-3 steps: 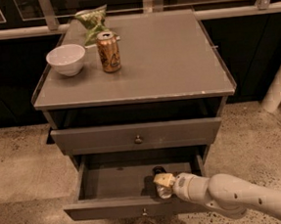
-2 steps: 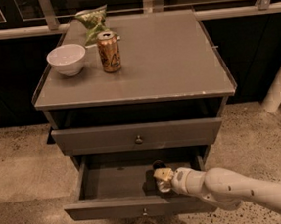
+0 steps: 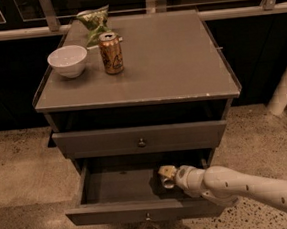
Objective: Place redbull can into middle drawer
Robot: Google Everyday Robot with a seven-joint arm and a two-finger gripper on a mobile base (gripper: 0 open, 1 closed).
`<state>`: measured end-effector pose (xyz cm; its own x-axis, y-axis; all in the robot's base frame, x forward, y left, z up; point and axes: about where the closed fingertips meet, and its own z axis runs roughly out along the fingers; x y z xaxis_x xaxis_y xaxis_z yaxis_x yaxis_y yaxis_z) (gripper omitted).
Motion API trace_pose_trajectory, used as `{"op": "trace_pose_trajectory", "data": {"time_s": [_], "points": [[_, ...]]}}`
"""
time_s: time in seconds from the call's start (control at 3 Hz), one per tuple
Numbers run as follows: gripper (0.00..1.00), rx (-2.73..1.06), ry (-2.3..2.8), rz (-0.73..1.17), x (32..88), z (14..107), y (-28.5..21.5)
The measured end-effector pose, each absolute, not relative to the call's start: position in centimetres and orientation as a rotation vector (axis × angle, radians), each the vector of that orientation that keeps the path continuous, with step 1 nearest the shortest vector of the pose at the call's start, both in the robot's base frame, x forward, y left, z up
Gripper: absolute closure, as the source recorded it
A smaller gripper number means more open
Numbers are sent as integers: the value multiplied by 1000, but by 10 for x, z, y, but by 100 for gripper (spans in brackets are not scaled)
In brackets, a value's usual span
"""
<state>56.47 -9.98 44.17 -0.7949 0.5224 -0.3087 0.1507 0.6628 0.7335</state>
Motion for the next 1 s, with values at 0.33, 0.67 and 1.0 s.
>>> {"op": "trace_pose_trajectory", "data": {"time_s": [0.33, 0.67, 1.0], "points": [[100, 561, 2391, 963, 570, 423, -104], [100, 581, 2411, 967, 572, 409, -103], [81, 581, 2411, 967, 572, 409, -103]]}}
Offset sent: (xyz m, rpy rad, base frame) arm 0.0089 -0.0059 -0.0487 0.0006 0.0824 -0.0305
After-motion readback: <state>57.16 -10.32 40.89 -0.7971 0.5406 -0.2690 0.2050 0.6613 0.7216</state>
